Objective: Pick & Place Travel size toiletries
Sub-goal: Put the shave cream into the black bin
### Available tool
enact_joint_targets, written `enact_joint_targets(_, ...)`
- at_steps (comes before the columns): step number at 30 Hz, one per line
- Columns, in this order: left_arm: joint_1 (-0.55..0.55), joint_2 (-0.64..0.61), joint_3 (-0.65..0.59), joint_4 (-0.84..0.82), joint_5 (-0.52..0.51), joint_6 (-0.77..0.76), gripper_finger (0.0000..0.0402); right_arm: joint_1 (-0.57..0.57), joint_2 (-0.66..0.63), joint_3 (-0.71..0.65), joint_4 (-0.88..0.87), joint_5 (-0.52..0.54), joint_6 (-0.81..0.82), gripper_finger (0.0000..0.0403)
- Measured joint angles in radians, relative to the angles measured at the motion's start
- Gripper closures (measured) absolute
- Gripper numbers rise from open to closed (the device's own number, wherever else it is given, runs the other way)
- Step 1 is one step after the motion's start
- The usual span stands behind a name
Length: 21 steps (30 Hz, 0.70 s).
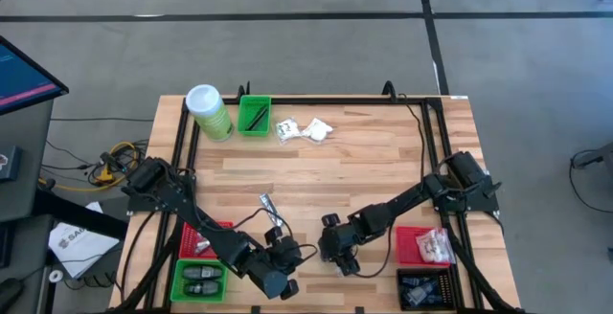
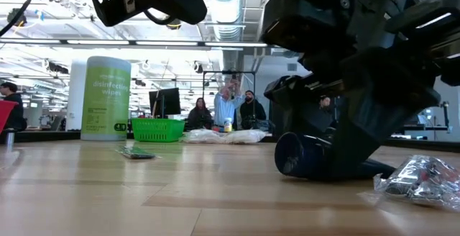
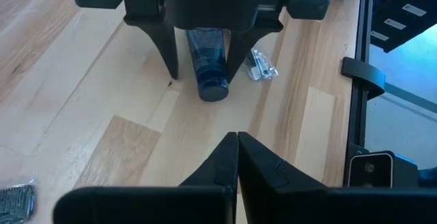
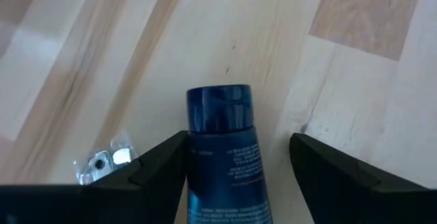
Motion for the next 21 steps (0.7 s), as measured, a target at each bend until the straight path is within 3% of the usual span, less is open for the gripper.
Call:
enact_joint_targets(9,0.000,0.000,0.000,-0.001,-0.002,-0.004,0.0402,0.000,0.000,0.000,-0.006,0.000,-0.002,0.0173)
enact_joint_targets(21,0.000,0.000,0.000,-0.001,-0.002,-0.008,0.0402,0.000,-0.001,0.000,-0.028,-0.003,-0.001,0.0291)
